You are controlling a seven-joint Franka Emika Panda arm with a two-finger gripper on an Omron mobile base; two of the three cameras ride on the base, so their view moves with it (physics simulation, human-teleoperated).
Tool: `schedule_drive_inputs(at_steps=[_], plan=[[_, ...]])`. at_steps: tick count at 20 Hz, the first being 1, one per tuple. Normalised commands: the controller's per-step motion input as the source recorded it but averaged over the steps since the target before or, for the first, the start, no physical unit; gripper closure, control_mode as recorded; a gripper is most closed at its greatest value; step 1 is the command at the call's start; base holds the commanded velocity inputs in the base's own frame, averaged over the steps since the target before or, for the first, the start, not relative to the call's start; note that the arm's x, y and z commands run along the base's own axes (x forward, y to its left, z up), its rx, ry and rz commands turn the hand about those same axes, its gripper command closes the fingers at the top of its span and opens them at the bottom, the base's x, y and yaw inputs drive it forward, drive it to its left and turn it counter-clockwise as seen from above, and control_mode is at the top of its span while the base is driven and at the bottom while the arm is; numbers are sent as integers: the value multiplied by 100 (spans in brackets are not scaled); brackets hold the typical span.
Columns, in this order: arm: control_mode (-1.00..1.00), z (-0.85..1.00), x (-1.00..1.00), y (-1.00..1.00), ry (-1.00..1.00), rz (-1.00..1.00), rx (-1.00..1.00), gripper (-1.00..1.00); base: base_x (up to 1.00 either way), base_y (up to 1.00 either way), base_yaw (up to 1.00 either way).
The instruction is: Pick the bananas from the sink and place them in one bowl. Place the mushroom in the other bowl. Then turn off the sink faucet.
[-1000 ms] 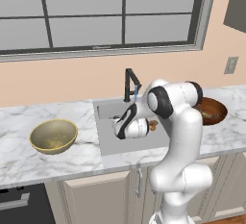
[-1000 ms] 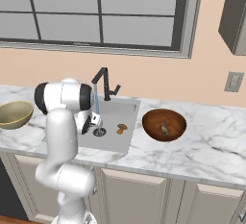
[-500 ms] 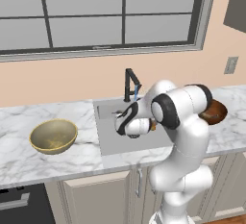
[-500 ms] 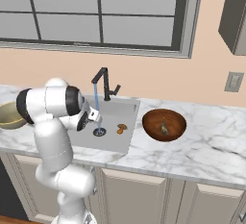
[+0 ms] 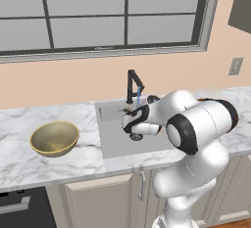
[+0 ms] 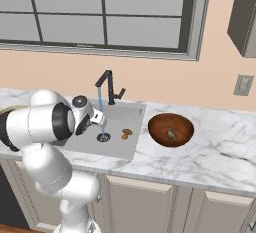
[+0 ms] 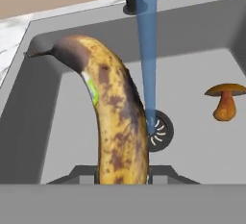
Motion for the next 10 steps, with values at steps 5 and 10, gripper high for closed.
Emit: schedule_drive_inputs(at_steps=[5,10], plan=[[-100,46,-42,0,-11,0,0,100,0,0,0],[-100,68,-32,0,6,0,0,100,0,0,0]])
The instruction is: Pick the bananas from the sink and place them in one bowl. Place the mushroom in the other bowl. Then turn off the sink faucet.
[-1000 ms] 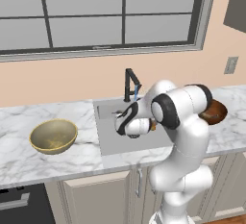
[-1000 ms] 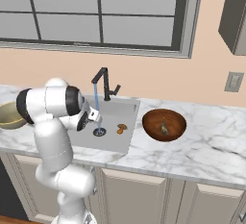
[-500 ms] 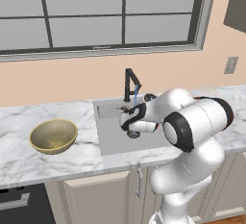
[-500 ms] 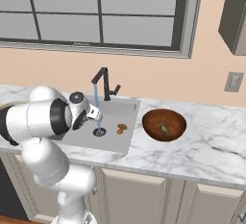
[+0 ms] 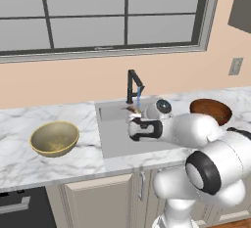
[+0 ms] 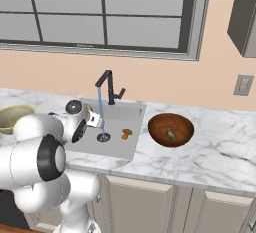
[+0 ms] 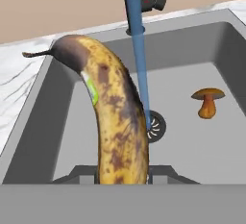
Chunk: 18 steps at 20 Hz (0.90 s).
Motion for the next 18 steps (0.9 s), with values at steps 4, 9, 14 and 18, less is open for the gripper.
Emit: schedule_drive_inputs(at_steps=[4,9,14,18], plan=[[-100,76,-23,0,21,0,0,100,0,0,0],[-100,62,-35,0,13,0,0,100,0,0,0],[-100,52,-56,-3,0,0,0,100,0,0,0],[-100,21,-43,-22,19,0,-3,100,0,0,0]])
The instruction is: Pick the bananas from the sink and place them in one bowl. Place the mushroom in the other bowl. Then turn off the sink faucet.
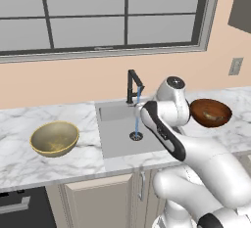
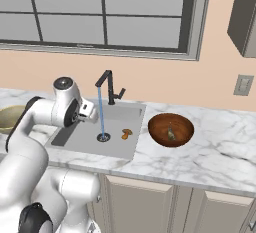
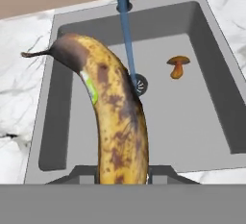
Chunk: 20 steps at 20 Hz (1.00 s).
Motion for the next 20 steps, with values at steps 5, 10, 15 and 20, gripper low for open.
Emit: schedule_drive_inputs(at_steps=[5,10,15,20], plan=[[-100,24,-14,-55,22,-3,-7,100,0,0,0],[-100,33,-2,-52,12,-6,-4,100,0,0,0],[-100,3,0,-67,5,-5,-3,100,0,0,0],[-100,0,6,-75,0,-1,-2,100,0,0,0]])
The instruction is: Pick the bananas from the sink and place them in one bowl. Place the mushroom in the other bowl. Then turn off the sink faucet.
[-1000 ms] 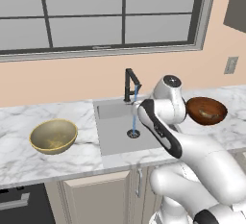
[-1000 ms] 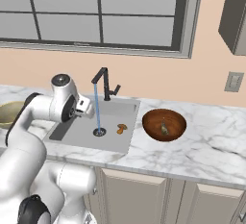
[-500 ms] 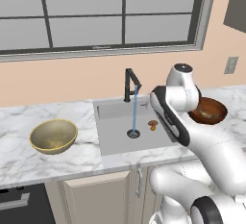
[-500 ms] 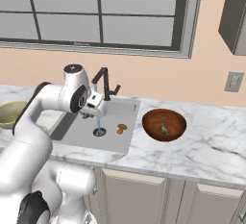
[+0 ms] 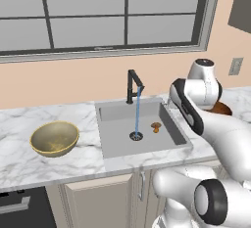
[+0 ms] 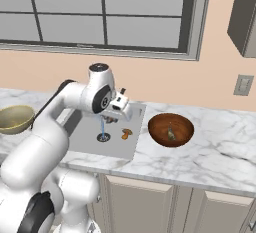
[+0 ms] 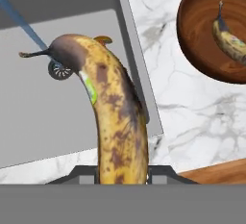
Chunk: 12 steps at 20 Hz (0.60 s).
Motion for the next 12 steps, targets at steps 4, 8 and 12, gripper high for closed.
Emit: schedule_drive_inputs(at_steps=[4,8,12], plan=[[-100,0,17,-74,0,0,0,100,0,0,0],[-100,0,28,-74,0,0,0,100,0,0,0],[-100,0,24,-59,0,0,0,100,0,0,0]])
